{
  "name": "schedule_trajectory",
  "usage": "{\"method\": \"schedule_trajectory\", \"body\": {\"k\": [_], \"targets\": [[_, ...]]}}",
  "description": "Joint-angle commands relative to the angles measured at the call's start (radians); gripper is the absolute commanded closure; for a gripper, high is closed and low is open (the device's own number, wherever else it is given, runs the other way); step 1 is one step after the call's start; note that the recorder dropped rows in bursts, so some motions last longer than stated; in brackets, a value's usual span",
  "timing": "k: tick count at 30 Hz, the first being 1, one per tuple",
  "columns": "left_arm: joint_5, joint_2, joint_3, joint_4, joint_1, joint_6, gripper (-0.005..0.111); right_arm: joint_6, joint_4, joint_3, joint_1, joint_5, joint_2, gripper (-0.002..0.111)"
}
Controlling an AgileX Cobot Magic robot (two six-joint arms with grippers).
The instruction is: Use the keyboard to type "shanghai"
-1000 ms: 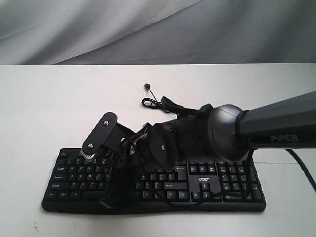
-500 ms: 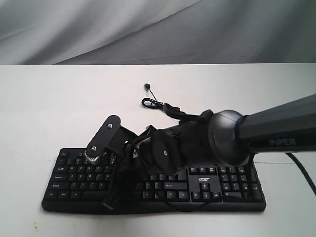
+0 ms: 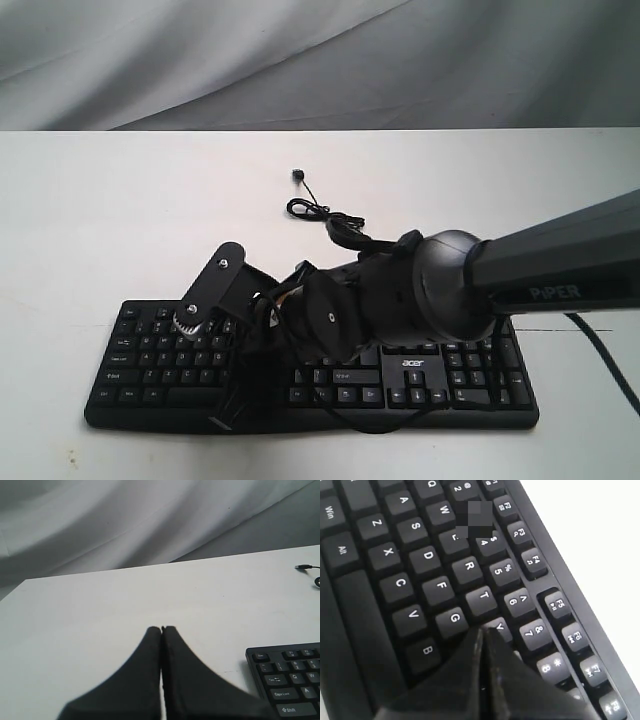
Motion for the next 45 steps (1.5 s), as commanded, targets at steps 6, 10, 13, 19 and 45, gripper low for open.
{"method": "schedule_trajectory", "body": {"k": [6, 10, 13, 19, 45], "targets": [[-0.010, -0.004, 0.005, -0.002, -0.007, -0.004, 0.107, -0.006, -0.024, -0.004, 0.001, -0.002, -0.047, 0.108], [-0.010, -0.004, 0.005, -0.002, -0.007, -0.004, 0.107, -0.006, -0.026, -0.004, 0.001, -0.003, -0.052, 0.108], [-0.010, -0.004, 0.005, -0.002, -0.007, -0.004, 0.107, -0.006, -0.026, -0.004, 0.001, -0.005, -0.052, 0.108], [-0.010, -0.004, 0.005, -0.002, -0.007, -0.004, 0.107, -0.009, -0.030, -0.041, 0.021, -0.027, -0.040, 0.108], [-0.010, -0.004, 0.005, -0.002, -0.007, -0.004, 0.107, -0.009, -0.012, -0.353, 0.113, 0.089, 0.177, 0.108]]}}
